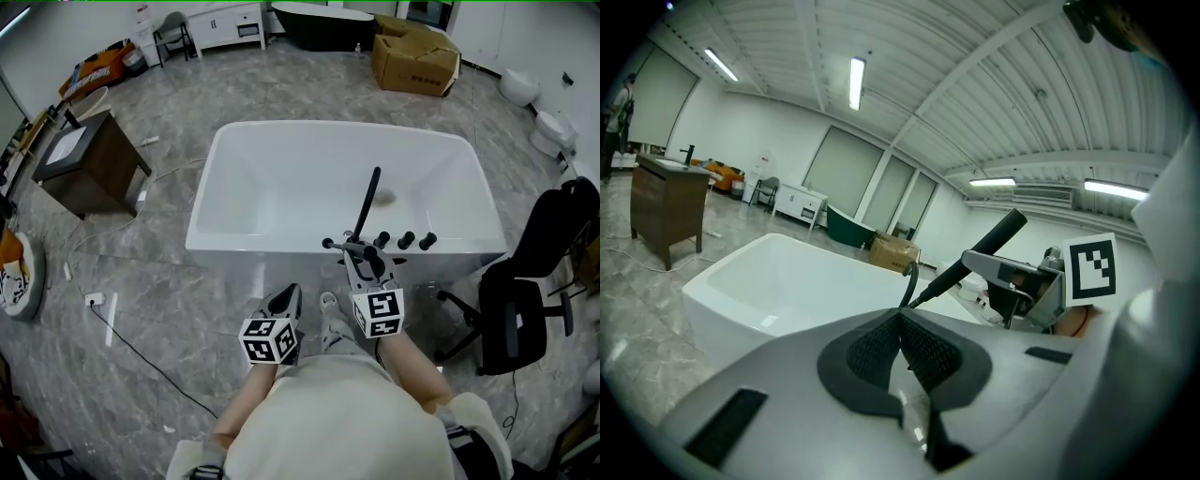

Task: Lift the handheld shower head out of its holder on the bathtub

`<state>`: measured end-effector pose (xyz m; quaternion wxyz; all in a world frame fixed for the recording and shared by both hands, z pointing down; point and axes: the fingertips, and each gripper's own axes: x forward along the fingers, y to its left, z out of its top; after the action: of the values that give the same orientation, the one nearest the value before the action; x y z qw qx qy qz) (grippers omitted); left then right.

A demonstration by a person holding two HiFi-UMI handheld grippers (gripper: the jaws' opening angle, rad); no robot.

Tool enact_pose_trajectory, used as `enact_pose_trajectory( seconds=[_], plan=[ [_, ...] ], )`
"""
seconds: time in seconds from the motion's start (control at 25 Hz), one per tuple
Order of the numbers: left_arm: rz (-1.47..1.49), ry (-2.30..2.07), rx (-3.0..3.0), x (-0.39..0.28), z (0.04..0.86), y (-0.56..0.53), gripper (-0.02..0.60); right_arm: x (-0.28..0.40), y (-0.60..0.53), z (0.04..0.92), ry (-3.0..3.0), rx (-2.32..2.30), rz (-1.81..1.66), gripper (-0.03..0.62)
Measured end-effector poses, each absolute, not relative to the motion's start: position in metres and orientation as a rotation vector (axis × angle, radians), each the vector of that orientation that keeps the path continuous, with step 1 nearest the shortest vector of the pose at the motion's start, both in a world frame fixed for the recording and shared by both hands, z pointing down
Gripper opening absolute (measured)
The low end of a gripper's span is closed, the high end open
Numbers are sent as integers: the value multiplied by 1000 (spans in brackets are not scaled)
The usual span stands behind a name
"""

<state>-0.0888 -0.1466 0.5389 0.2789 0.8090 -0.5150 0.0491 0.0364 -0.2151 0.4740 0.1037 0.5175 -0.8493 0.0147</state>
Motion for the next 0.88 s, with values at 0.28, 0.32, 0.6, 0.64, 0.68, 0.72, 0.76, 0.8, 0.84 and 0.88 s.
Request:
enact_pose_trajectory(
  seconds=[0.28,0.32,0.6,0.64,0.68,0.72,0.76,0.8,0.84,0.88],
  plan=[
    [128,-1384,2178,-93,536,-142,20,36,-199,454,-2537,1558,25,141],
    [127,-1385,2180,-93,536,-142,20,36,-197,452,-2542,1562,20,141],
    [128,-1390,2187,-93,537,-142,20,38,-182,437,-2571,1583,-14,141],
    [127,-1391,2187,-93,537,-142,20,38,-180,435,-2575,1586,-20,141],
    [126,-1392,2185,-95,537,-142,20,38,-179,433,-2578,1588,-23,141],
    [124,-1393,2183,-96,536,-142,20,37,-178,431,-2580,1589,-25,141],
    [123,-1394,2182,-97,536,-143,20,36,-178,430,-2582,1591,-25,141],
    [122,-1393,2182,-98,535,-143,20,36,-177,429,-2581,1593,-22,141],
    [121,-1392,2183,-98,535,-144,20,35,-177,429,-2580,1595,-19,141],
    [121,-1391,2183,-98,535,-144,20,35,-177,429,-2580,1596,-16,141]
  ],
)
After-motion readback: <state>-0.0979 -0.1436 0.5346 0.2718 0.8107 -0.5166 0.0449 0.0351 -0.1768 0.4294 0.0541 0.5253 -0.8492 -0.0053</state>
